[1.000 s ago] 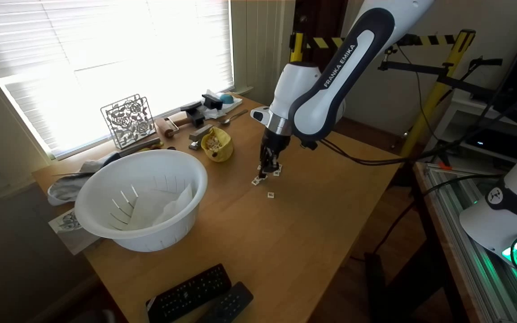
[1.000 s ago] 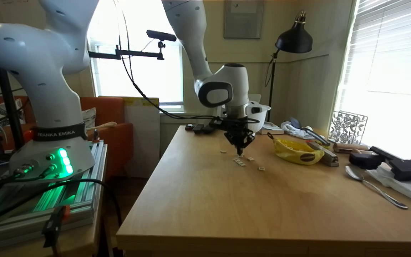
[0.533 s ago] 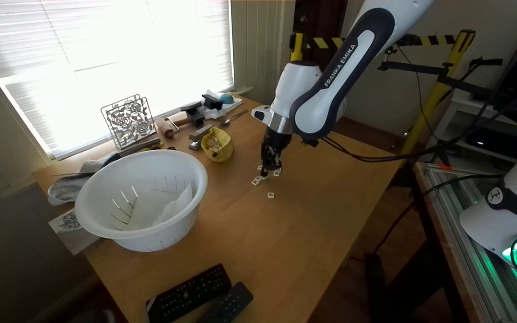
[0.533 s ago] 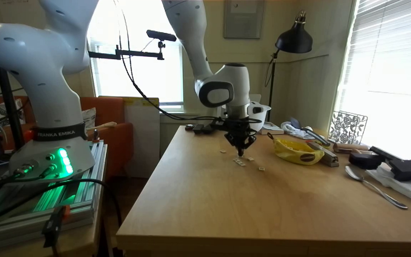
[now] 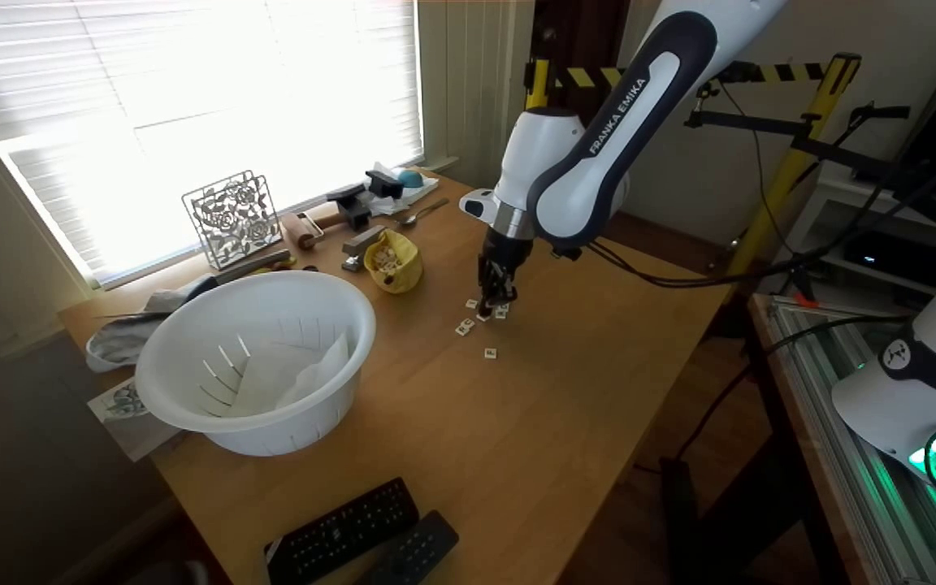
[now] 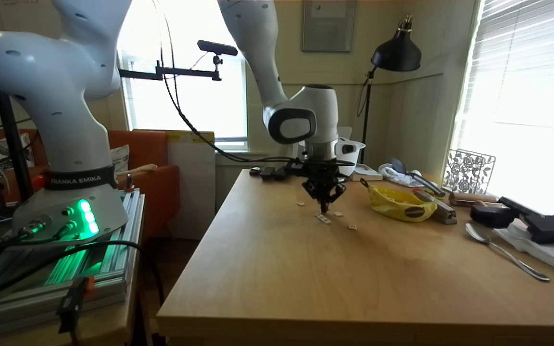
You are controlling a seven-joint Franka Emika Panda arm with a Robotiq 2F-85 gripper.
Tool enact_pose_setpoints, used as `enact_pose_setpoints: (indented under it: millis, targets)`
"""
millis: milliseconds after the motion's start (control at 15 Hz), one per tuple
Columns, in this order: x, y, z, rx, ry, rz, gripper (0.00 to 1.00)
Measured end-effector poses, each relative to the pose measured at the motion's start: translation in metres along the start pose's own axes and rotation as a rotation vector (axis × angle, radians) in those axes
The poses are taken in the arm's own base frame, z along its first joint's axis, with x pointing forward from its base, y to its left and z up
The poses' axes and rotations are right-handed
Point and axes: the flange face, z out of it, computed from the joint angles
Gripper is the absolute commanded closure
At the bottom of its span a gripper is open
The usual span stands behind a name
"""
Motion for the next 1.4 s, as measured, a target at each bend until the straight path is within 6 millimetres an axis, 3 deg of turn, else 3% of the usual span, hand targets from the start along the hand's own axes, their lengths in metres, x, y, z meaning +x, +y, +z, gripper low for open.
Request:
enact_pose_setpoints:
  millis: [667, 1400]
  targets:
    - [0.002, -0.009, 0.000, -0.026, -0.030, 0.116, 1.00]
    - [0.009, -0.026, -0.001, -0.064, -0.076, 0.393, 1.00]
